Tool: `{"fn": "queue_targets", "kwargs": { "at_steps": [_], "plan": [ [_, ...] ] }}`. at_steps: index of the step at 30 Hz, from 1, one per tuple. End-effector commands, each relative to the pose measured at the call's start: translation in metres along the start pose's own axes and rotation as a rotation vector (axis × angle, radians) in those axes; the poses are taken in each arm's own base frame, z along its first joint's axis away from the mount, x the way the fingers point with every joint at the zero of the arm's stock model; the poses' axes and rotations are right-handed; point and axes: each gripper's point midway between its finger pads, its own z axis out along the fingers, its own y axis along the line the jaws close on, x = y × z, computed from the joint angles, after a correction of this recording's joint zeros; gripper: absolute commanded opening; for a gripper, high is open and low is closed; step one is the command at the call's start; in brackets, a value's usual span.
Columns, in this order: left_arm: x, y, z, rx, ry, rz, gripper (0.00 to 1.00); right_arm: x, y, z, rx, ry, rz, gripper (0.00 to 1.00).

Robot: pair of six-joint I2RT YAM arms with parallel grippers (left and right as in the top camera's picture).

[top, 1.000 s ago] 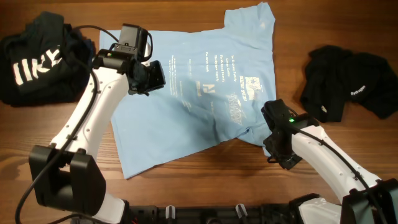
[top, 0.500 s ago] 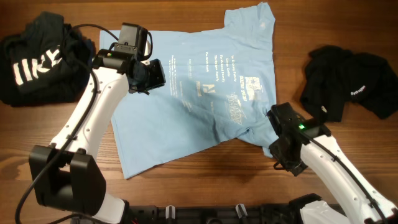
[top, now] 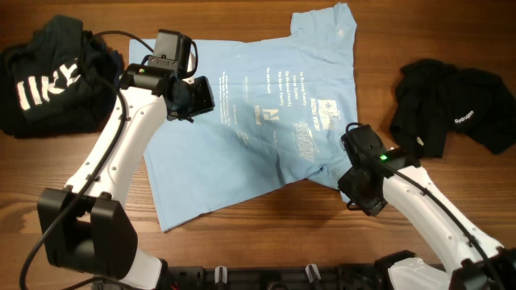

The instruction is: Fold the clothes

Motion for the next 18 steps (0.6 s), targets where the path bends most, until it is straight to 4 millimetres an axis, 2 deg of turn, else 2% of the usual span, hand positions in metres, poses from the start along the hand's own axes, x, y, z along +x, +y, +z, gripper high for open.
{"fn": "queue_targets", "kwargs": {
  "at_steps": [1, 18],
  "plan": [
    [0.0, 0.0, -0.004, -0.004, -0.015, 0.002, 0.36, 0.005, -0.002, 0.007, 0.028, 0.029, -0.037, 0.47],
    [0.0, 0.001, -0.004, -0.01, -0.017, 0.002, 0.36, 0.01, -0.001, 0.027, 0.087, 0.08, -0.056, 0.48]
  ]
}}
